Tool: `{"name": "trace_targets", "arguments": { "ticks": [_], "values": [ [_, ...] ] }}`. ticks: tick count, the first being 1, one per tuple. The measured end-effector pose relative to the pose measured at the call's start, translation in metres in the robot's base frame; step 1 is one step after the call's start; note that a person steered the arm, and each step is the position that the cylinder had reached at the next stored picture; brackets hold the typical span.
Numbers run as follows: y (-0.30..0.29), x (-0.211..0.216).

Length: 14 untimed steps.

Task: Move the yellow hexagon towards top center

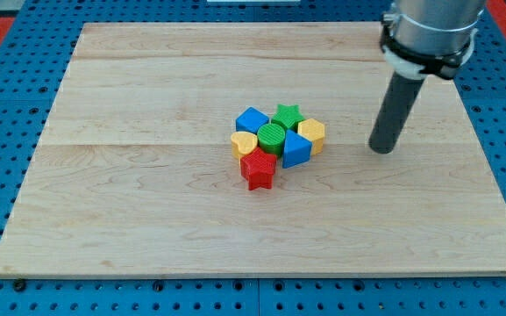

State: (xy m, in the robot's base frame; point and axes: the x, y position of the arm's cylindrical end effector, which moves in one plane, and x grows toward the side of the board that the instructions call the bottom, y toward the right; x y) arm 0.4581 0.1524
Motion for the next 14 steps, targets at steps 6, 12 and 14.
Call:
{"name": "trace_targets", "arguments": {
  "ticks": [6, 12, 14],
  "values": [
    [-0.130, 0.036],
    [-0.073, -0.001],
    [-0.053, -0.001]
  ]
}}
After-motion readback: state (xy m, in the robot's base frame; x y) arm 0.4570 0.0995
